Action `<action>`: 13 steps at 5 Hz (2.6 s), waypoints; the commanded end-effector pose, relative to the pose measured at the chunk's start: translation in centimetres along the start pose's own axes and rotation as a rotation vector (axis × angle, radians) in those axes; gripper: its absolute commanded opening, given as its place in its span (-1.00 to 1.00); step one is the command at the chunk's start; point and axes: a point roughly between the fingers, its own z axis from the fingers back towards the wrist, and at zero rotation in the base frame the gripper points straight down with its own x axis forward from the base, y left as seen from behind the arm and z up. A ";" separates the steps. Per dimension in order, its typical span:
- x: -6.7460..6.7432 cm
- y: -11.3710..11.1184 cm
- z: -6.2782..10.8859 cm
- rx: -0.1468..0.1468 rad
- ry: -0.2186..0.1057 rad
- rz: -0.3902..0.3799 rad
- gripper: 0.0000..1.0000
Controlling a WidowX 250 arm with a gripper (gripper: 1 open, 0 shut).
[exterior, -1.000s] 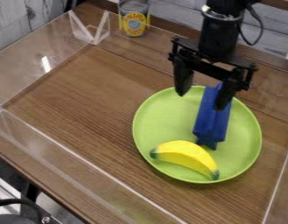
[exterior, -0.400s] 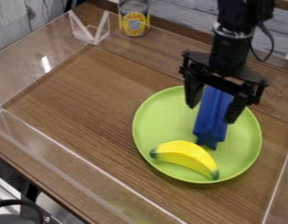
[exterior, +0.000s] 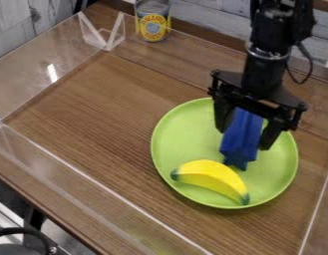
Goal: Remove the blue object from inside the green plate and put it on the table
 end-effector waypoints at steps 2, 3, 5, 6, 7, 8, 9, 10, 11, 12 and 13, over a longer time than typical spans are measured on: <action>0.6 -0.5 -0.3 -0.011 -0.044 -0.008 1.00; 0.8 -0.6 -0.8 -0.012 -0.048 -0.008 1.00; 1.1 -0.7 -2.0 -0.011 -0.055 -0.008 1.00; 1.2 -0.7 -2.5 -0.009 -0.057 -0.007 1.00; 1.3 -0.7 -3.1 -0.007 -0.058 -0.007 1.00; 1.3 -0.8 -3.6 -0.005 -0.057 -0.008 1.00; 1.3 -0.8 -4.0 -0.004 -0.058 -0.007 1.00; 1.3 -0.8 -4.4 -0.004 -0.057 -0.006 1.00; 1.4 -0.7 -5.0 -0.003 -0.057 0.000 1.00; 1.4 -0.7 -5.4 -0.002 -0.057 0.005 1.00; 1.5 -0.6 -5.9 -0.002 -0.057 0.010 -1.00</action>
